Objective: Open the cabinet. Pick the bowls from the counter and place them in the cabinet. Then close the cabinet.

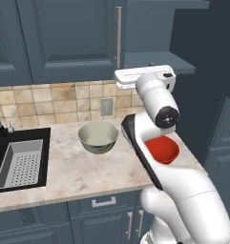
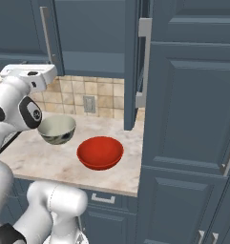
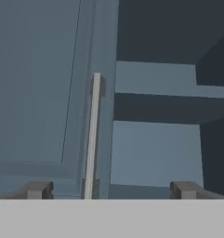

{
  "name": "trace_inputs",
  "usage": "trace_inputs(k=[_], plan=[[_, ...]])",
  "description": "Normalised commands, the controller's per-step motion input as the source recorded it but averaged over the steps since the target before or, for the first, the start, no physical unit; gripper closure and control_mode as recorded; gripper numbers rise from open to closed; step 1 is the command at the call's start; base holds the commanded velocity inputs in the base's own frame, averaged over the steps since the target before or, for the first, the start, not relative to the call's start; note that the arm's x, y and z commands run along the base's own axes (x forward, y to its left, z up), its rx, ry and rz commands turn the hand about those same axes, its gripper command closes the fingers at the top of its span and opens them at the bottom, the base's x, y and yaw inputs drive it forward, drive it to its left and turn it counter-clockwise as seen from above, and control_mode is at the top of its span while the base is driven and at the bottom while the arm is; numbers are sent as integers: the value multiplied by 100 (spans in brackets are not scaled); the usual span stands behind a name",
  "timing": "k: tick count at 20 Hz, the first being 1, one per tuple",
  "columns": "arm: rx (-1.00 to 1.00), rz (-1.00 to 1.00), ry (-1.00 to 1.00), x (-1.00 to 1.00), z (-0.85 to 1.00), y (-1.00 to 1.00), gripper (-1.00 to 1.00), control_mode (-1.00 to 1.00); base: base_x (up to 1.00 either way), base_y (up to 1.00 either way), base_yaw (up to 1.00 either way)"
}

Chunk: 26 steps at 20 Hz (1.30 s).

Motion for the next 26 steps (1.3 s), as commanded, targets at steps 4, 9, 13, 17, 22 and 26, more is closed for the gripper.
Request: trace_inputs(k=[4,9,13,17,22,26], plan=[[0,0,0,41,-6,36,-100,-100,0,0,0],[0,0,0,48,-1,33,-100,-100,0,0,0],[0,0,0,52,0,8,-100,-100,0,0,0],[0,0,0,48,0,0,-100,-100,0,0,0],[0,0,0,47,0,0,-100,-100,0,0,0],[0,0,0,49,0,1,-100,-100,0,0,0]])
